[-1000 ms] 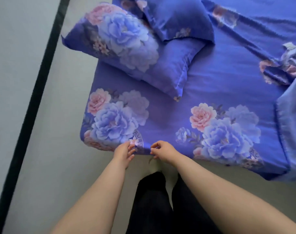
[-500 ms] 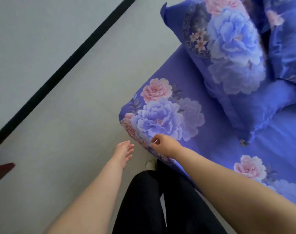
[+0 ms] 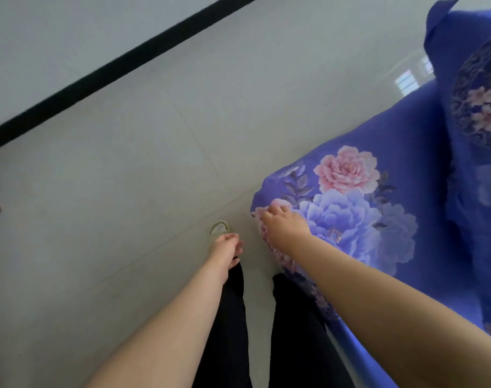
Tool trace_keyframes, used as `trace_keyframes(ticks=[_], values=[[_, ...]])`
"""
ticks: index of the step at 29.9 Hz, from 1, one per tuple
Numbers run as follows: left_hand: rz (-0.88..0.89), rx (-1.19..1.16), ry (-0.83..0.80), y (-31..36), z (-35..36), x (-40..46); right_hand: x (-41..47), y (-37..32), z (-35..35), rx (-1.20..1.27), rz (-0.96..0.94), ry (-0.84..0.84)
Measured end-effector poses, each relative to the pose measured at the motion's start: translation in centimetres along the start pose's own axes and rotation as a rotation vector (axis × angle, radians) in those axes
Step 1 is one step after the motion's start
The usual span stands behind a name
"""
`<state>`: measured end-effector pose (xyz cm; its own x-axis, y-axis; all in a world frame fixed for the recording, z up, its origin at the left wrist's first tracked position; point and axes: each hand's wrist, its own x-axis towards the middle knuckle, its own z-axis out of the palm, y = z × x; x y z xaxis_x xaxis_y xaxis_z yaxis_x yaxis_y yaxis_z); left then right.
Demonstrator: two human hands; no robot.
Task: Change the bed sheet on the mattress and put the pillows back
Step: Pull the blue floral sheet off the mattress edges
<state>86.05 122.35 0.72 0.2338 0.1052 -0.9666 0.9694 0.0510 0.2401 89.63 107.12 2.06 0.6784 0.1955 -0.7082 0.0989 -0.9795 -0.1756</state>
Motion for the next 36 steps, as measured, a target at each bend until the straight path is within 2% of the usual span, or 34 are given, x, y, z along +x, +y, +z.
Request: trace_keyframes(ticks=[4, 7, 9, 12, 14, 19, 22, 24, 28, 30, 32, 36], values=[[0.037, 0.062, -0.018, 1.6, -2.2, 3.2, 6.0, -2.0, 0.2, -0.183, -0.101, -0.035], [0.069, 0.121, -0.056, 2.5, -2.4, 5.3, 9.0, -1.1, 1.5, -0.289, -0.053, -0.122], [0.091, 0.143, -0.085, 2.8, -1.9, 6.3, 9.7, -0.1, 2.4, -0.34, -0.029, -0.102], [0.127, 0.194, -0.125, 3.2, -0.3, 7.3, 9.8, 0.3, 2.6, -0.398, -0.053, 0.031], [0.143, 0.216, -0.138, 3.4, 1.0, 7.8, 9.3, 0.9, 2.1, -0.399, -0.08, 0.194], [0.113, 0.204, -0.253, 4.4, 4.5, 7.6, 3.5, 6.1, 1.3, -0.053, -0.296, 0.542], [0.014, 0.144, -0.391, 4.8, 7.1, 6.9, -0.3, 9.4, 1.5, 0.051, -0.348, 0.614], [0.016, 0.187, -0.427, 4.6, 8.8, 6.9, -1.8, 11.1, 1.9, 0.088, -0.345, 0.619], [0.15, 0.27, -0.257, 5.0, 10.1, 6.9, -2.9, 12.4, 2.7, 0.111, -0.314, 0.633], [0.248, 0.477, -0.08, 5.2, 9.5, 7.1, -2.8, 12.0, 2.9, 0.096, -0.295, 0.638], [0.271, 0.644, 0.083, 4.9, 7.9, 7.1, -2.2, 11.4, 3.4, 0.077, -0.279, 0.639], [0.261, 0.556, 0.268, 3.5, 4.6, 6.7, -0.1, 9.2, 3.5, 0.088, -0.245, 0.634]])
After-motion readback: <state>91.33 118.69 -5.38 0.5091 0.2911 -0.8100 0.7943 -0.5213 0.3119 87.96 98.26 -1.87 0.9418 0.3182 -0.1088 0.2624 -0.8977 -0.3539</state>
